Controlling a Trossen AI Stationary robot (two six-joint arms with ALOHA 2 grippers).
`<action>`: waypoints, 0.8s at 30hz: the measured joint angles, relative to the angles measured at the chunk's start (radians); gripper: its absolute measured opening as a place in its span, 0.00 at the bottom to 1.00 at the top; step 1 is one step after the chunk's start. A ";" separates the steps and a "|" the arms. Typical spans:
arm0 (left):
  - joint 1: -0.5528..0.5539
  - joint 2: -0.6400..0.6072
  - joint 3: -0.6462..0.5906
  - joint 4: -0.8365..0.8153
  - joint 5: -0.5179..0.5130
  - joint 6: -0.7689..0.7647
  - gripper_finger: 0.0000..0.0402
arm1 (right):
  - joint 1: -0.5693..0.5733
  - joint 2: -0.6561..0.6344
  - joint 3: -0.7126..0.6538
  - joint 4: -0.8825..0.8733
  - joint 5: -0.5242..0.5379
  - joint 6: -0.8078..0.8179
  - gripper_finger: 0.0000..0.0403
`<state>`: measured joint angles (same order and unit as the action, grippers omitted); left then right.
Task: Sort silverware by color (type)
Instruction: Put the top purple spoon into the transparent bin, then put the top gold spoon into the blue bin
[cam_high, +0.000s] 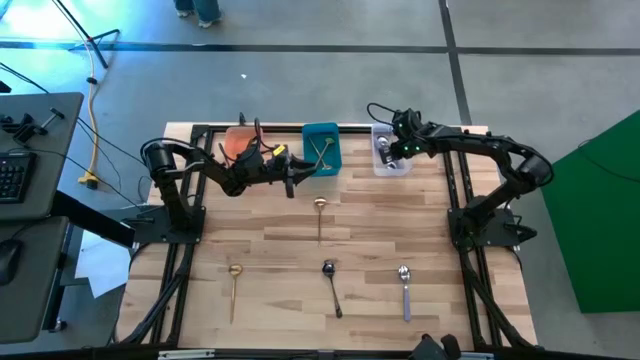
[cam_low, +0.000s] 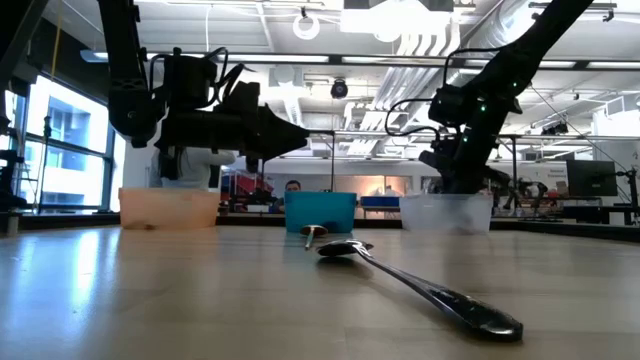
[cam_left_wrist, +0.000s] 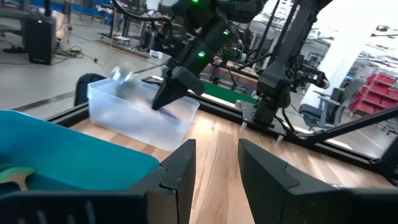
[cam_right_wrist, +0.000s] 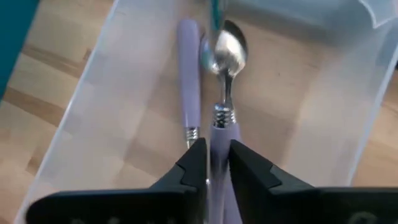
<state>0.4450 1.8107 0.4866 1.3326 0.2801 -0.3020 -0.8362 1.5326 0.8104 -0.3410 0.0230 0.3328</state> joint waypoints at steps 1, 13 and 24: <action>0.000 0.000 0.000 0.000 0.009 0.000 0.27 | -0.001 0.000 0.000 0.002 0.001 -0.001 0.15; 0.000 -0.001 0.000 -0.006 0.035 0.045 0.29 | 0.065 -0.058 0.069 0.001 0.005 -0.048 0.30; -0.002 -0.001 -0.049 -0.030 0.045 0.082 0.25 | 0.437 -0.072 0.075 0.100 0.030 0.089 0.30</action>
<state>0.4435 1.8095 0.4373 1.3029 0.3251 -0.2201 -0.3991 1.4606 0.8852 -0.2409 0.0535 0.4219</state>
